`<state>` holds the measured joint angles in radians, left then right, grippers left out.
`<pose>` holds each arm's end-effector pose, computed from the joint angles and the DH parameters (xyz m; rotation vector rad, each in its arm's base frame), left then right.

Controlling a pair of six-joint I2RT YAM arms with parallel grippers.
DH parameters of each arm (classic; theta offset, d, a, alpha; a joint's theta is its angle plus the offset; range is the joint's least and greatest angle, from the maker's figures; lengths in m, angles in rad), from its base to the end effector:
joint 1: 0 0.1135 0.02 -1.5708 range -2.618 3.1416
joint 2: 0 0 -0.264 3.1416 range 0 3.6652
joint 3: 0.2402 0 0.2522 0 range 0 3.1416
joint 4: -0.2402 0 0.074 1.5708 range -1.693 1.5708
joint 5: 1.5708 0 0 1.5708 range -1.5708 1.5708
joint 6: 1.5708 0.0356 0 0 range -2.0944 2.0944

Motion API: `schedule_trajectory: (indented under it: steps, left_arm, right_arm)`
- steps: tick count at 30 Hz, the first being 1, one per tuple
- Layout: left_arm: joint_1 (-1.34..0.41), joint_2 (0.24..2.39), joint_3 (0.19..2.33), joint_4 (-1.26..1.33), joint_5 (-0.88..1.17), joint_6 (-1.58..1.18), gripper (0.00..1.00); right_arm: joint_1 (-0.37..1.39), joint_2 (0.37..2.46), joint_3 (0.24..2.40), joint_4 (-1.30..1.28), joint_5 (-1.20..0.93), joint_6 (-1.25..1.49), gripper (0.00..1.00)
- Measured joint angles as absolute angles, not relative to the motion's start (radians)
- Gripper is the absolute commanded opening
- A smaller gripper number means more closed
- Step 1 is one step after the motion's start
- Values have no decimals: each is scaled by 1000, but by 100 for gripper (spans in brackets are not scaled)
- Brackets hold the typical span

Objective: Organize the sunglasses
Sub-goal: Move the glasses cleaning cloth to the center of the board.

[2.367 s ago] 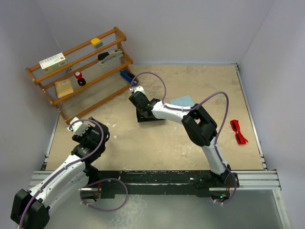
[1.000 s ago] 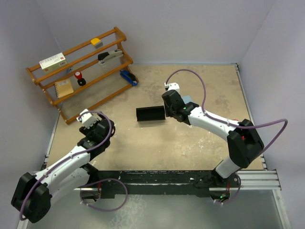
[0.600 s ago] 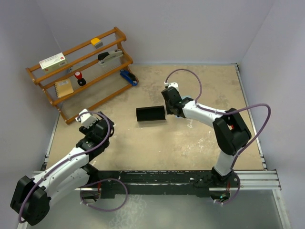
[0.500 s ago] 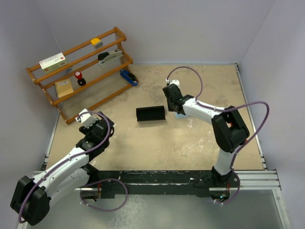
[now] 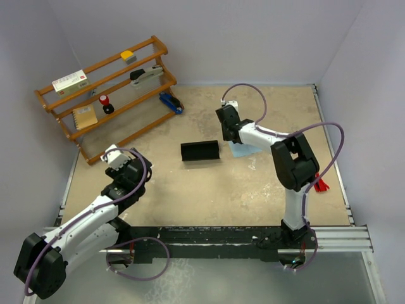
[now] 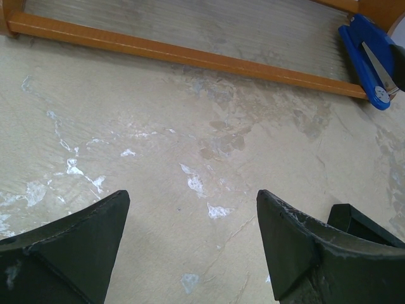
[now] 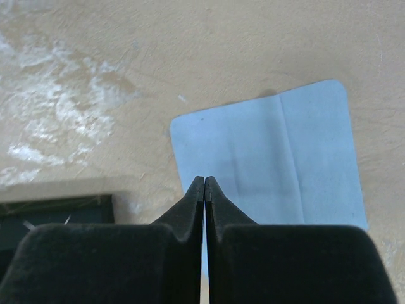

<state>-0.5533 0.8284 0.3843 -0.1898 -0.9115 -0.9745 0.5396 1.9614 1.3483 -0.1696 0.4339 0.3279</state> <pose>0.1558 -0.0631 0.2002 -0.8512 1.7456 0.0074 0.3772 0.2085 0.1908 -0.0327 2.2655 -0.0570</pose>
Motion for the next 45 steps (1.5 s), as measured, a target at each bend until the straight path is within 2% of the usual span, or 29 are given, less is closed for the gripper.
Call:
schedule_trajectory:
  steps: [16, 26, 45]
  left_arm:
    - [-558, 831, 384, -196, -911, -967, 79]
    - [-558, 844, 384, -186, -904, -957, 79]
    - [-558, 836, 384, -182, -904, -958, 79]
  right_arm:
    - [475, 2068, 1409, -167, 426, 339, 0]
    - [483, 1984, 1269, -92, 406, 393, 0]
    - [655, 1776, 994, -68, 401, 490, 0]
